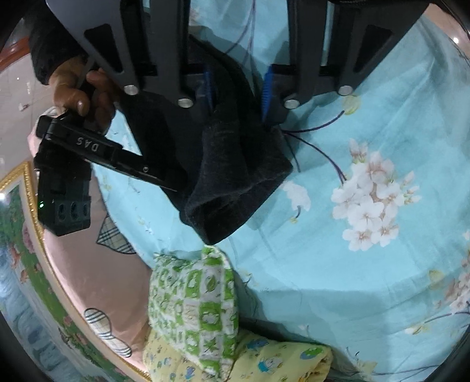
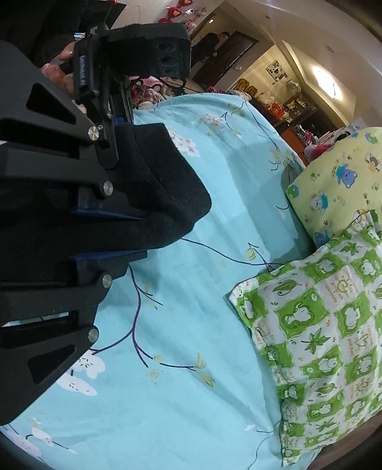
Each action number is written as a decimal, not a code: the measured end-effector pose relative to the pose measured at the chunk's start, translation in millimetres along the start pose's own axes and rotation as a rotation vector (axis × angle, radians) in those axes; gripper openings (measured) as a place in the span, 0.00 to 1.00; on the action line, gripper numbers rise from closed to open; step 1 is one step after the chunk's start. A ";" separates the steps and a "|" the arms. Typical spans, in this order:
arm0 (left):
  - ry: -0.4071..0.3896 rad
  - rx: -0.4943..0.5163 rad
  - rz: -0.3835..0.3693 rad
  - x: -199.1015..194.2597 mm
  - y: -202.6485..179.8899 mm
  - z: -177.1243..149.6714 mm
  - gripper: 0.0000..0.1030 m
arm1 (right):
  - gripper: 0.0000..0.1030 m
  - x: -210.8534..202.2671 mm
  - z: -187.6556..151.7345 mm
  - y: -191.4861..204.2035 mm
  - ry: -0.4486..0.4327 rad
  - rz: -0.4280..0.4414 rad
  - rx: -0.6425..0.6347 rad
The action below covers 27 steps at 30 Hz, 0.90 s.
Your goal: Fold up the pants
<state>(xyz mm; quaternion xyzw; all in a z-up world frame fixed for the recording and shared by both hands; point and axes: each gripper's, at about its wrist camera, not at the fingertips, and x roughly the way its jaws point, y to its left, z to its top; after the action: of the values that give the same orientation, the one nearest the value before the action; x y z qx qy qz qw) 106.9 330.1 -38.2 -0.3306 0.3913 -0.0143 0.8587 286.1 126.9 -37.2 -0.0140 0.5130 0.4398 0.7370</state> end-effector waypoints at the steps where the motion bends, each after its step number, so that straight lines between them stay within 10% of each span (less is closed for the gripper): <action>1: -0.005 0.009 -0.002 -2.7 -3.4 0.4 0.20 | 0.17 -1.5 0.3 0.7 -0.004 -0.002 -0.001; 27: -0.045 0.369 -0.231 -70.3 -192.8 -51.3 0.18 | 0.14 -181.5 -69.3 17.4 -0.399 0.034 0.122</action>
<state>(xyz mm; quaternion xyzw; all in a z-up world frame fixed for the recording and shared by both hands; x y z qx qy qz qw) 68.3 170.9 95.7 -0.2107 0.3225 -0.1767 0.9057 207.3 -10.2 77.0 0.1268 0.3826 0.4142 0.8161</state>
